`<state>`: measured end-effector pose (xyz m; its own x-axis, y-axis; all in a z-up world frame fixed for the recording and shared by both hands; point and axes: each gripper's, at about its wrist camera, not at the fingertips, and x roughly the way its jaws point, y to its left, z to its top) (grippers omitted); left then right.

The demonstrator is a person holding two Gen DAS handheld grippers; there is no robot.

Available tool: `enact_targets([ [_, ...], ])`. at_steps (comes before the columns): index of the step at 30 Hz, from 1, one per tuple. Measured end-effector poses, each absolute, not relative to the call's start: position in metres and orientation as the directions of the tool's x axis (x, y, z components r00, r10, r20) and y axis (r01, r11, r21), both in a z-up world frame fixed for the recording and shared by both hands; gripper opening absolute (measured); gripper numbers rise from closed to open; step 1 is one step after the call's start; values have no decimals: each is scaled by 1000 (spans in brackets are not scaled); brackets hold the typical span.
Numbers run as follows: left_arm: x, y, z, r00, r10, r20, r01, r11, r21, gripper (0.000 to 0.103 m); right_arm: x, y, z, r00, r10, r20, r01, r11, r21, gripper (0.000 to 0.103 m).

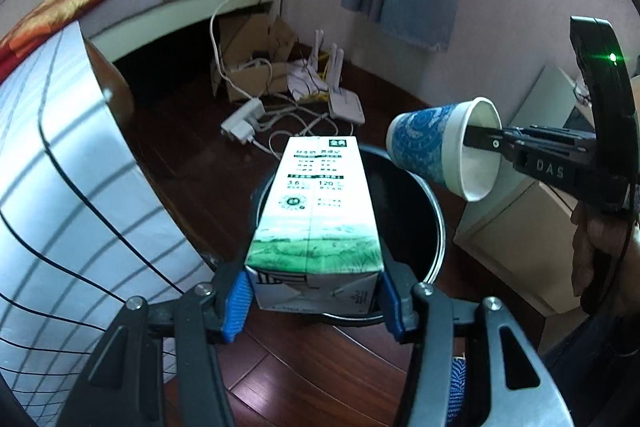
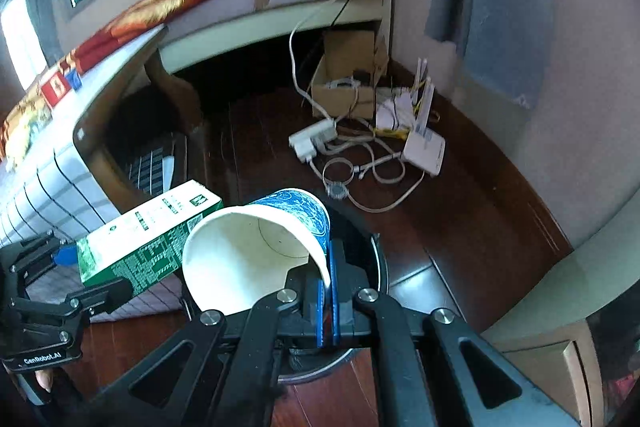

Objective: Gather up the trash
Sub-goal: 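Carry the green milk carton and blue paper cup over the black bin with both grippers, then open both grippers to drop the carton and cup into the bin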

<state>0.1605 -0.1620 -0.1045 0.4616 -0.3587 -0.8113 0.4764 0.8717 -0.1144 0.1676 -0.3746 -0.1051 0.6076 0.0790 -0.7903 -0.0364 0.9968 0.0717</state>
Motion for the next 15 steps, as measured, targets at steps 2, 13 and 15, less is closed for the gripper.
enact_targets([
  [2,164,-165,-114,433,-355,-829,473,872,-127,55,170,-373,-117,583,78,-808,-43,997,65,3],
  [13,174,-189,-158,305,-287,-908,481,870,-113,58,190,-355,-169,439,17,-898,-116,992,-38,14],
  [15,173,-188,-164,329,-249,-911,463,883,-74,83,193,-359,-186,399,-59,-915,-92,990,-104,96],
])
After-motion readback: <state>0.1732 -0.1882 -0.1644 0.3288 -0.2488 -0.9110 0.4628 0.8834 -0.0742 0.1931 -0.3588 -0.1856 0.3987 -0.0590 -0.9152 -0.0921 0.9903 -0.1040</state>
